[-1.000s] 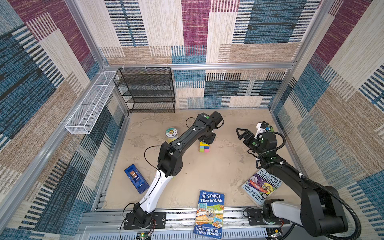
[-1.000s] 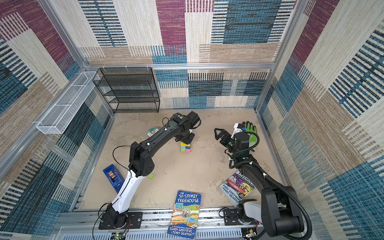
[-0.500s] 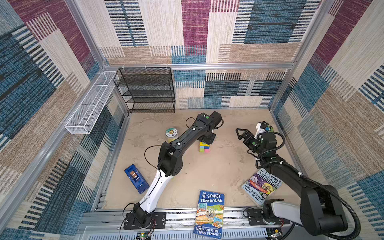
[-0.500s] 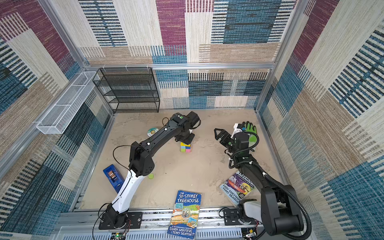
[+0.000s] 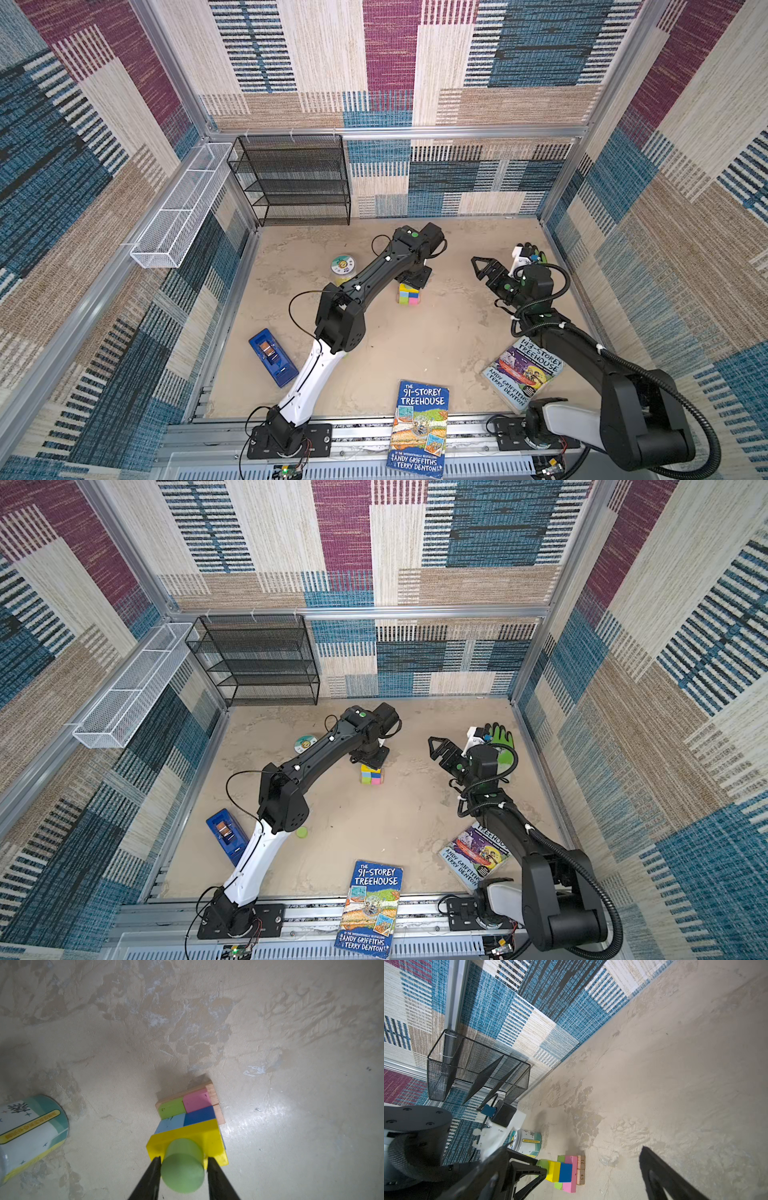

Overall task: Build the wood block tower
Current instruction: 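Lower the green cylinder onto the yellow block with the left gripper, then open the left gripper and raise it away from the stack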

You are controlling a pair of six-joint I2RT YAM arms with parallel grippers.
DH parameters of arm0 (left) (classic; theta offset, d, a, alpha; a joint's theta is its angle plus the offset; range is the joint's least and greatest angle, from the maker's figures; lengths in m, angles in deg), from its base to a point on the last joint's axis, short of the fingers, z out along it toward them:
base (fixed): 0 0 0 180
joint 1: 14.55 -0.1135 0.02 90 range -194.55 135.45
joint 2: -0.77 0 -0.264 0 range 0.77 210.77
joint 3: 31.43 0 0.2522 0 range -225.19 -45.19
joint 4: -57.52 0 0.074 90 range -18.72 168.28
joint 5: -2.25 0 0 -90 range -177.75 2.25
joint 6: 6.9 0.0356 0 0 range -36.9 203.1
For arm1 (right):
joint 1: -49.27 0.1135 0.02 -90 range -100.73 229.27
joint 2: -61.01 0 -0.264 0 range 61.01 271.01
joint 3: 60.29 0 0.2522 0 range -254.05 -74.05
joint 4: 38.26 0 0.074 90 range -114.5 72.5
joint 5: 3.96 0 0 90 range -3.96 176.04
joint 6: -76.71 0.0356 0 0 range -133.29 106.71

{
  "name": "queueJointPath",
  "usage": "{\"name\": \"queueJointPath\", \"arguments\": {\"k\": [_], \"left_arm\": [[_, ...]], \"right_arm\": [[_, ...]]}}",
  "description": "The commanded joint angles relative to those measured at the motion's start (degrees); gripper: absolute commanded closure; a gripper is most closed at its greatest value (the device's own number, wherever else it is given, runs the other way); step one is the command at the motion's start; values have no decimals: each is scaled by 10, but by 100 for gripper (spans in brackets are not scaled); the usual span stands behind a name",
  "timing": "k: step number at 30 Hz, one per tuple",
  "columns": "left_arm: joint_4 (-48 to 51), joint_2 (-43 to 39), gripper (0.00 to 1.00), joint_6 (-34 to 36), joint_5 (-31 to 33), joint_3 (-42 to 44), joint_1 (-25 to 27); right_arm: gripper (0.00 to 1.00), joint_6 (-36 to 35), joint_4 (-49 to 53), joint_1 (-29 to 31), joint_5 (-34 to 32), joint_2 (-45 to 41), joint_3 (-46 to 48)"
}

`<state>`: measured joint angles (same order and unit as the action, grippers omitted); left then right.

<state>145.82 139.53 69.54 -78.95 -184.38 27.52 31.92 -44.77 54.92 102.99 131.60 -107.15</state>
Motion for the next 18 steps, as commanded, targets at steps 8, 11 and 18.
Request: {"name": "queueJointPath", "arguments": {"k": [8, 11, 18], "left_arm": [[5, 1, 55, -8, 6, -5, -1], [5, 1, 53, -8, 6, -9, -1], [5, -9, 46, -9, 4, -13, -1]], "right_arm": [[0, 6, -20, 0, 9, 0, -1], [0, 7, -21, 0, 10, 0, -1], [0, 8, -22, 0, 11, -1, 0]]}}
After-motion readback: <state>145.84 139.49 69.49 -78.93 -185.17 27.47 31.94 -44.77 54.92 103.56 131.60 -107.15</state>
